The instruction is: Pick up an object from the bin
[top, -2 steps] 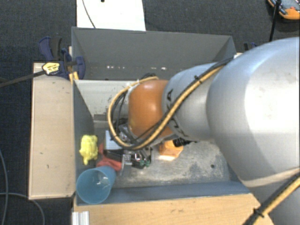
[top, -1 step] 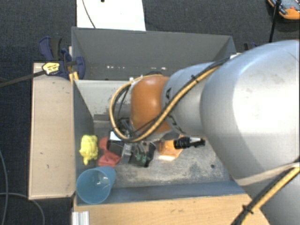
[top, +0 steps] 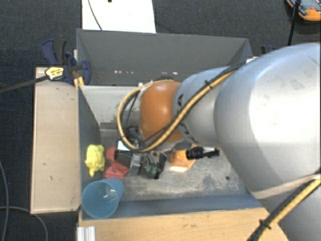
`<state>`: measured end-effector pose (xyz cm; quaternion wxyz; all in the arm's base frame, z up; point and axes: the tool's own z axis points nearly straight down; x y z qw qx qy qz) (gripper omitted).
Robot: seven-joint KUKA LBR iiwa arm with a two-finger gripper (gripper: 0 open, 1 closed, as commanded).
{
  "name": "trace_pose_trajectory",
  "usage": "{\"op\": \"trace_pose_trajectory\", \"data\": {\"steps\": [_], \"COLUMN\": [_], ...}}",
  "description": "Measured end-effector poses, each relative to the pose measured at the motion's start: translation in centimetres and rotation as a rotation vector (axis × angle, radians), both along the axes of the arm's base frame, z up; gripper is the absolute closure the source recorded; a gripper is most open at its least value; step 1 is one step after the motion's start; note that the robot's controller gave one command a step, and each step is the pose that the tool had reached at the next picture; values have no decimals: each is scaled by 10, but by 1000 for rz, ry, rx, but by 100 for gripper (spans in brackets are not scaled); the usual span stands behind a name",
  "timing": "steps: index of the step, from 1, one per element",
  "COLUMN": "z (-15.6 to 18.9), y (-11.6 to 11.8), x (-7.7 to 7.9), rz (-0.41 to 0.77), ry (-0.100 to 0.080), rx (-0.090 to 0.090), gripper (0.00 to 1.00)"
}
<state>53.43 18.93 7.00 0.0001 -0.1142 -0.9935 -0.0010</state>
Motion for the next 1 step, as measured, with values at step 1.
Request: {"op": "trace_pose_trajectory", "data": {"steps": [1], "z": [5], "y": [-1], "x": [-2], "rz": [0], "ry": [5], "rx": [-2], "gripper": [100]}}
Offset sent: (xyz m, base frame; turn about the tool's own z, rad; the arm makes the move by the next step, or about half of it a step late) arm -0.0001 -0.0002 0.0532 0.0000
